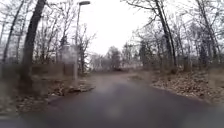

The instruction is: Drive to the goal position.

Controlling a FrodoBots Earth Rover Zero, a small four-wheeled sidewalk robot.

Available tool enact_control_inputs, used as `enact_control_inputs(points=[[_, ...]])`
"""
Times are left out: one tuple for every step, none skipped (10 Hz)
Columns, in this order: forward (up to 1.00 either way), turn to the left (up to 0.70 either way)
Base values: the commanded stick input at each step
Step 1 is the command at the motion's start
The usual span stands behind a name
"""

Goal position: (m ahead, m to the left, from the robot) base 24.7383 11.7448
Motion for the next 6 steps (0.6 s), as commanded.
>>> enact_control_inputs(points=[[1.00, 0.00], [1.00, 0.00], [1.00, 0.00], [1.00, 0.00], [1.00, 0.00], [1.00, 0.00]])
